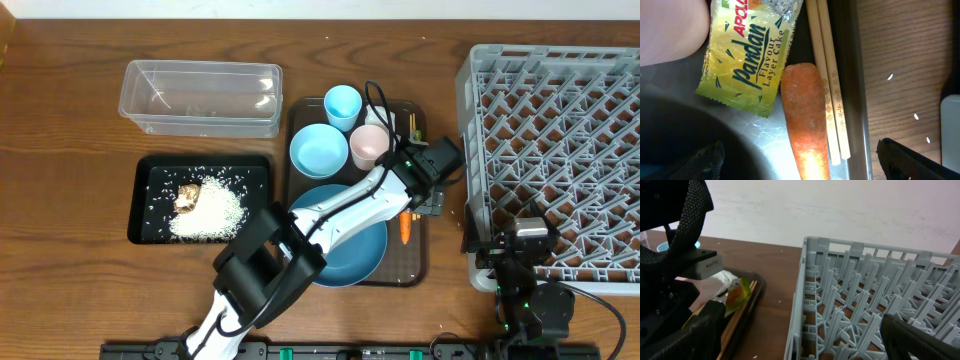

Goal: Sort waste into correct bins and load items into the dishwasher rack
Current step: 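Lower the left gripper and close it around the carrot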

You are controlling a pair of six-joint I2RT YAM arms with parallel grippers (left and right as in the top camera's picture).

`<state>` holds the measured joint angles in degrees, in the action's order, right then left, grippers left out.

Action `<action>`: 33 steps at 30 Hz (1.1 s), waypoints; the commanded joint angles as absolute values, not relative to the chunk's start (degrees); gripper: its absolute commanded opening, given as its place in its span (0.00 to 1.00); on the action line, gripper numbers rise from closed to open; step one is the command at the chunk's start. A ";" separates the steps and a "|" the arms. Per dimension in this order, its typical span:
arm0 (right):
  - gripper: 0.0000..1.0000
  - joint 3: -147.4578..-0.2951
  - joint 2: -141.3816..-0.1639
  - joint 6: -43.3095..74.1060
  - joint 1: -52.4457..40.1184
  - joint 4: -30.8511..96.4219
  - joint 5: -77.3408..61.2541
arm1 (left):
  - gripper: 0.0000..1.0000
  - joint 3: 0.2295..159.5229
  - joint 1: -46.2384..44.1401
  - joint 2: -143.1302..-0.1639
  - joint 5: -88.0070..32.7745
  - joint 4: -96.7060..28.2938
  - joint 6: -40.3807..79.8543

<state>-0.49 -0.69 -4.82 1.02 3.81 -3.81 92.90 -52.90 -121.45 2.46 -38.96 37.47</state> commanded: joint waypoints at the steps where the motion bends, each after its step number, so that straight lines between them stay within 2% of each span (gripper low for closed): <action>1: 0.99 -0.30 -0.38 -4.34 1.48 3.90 -3.42 | 0.99 93.01 -53.58 -122.50 3.95 -38.41 36.69; 11: 0.99 -0.30 -0.38 -4.34 1.48 3.90 -3.42 | 1.00 92.86 -53.80 -123.42 3.95 -37.74 36.73; 25: 0.99 -0.30 -0.38 -4.34 1.48 3.90 -3.42 | 0.97 92.86 -53.76 -125.16 5.85 -38.26 36.71; 33: 0.99 -0.30 -0.38 -4.34 1.48 3.90 -3.42 | 0.83 92.86 -53.76 -125.16 5.58 -38.30 36.73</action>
<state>-0.49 -0.69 -4.84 1.02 3.81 -3.81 92.90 -53.84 -124.53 4.69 -37.95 37.23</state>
